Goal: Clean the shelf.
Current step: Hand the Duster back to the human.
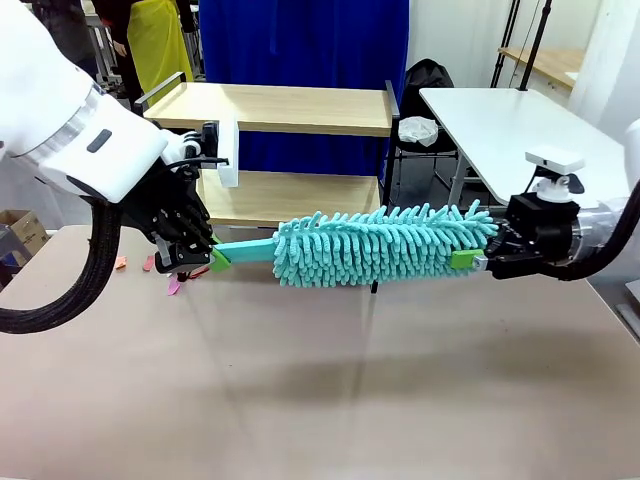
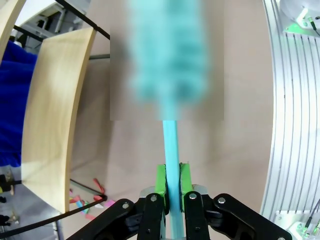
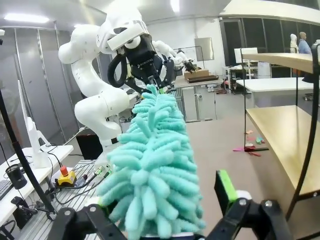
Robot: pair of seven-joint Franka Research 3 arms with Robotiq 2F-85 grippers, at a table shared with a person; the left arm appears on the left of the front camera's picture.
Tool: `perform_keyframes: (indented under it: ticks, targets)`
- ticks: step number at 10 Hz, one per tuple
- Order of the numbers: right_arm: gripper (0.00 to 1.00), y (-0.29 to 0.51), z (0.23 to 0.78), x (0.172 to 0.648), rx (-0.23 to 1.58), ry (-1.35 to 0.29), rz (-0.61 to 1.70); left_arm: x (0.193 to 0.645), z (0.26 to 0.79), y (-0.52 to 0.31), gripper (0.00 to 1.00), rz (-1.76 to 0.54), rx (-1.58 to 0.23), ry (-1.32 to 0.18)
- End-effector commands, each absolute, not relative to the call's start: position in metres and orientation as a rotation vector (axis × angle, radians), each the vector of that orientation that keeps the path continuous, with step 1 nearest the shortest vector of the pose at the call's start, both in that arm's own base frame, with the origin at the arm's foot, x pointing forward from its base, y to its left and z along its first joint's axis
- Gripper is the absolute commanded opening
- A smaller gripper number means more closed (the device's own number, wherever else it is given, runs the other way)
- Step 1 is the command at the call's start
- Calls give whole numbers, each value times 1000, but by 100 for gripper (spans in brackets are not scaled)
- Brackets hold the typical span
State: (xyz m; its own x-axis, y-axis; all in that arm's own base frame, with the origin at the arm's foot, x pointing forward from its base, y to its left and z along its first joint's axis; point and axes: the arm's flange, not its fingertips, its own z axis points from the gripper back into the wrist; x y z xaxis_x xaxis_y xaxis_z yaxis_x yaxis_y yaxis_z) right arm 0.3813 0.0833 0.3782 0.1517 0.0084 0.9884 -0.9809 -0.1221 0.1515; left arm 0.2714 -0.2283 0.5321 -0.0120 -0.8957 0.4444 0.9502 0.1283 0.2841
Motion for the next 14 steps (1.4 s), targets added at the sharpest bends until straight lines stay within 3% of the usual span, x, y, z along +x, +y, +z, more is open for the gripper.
perform_keyframes:
  ticks: [1,2,3,4,6,7,8,9,13,14]
  targets:
    - [100,97,374,387,1347,-1078,1219,271,534,-230,13,-1447,-136,-612]
    - [43,97,374,386,1346,-1052,1214,271,534,-230,13,-1447,-136,-612]
    - [41,95,374,386,1347,-1051,1212,271,534,-230,13,-1447,-136,-612]
    - [0,93,375,385,1351,-1055,1224,271,534,-230,13,-1447,-136,-612]
    - [0,93,375,384,1357,-1054,1246,271,534,-230,13,-1447,-136,-612]
    - [18,92,375,384,1360,-1053,1252,271,534,-230,13,-1447,-136,-612]
    - [5,92,375,384,1365,-1050,1259,271,534,-230,13,-1447,-136,-612]
    - [0,92,375,384,1370,-1044,1276,271,534,-230,13,-1447,-136,-612]
    - [0,92,374,387,1421,-1012,1315,271,534,-230,13,-1447,-136,-612]
    - [0,91,376,382,1364,-1025,1253,272,532,-227,71,-1462,-111,-599]
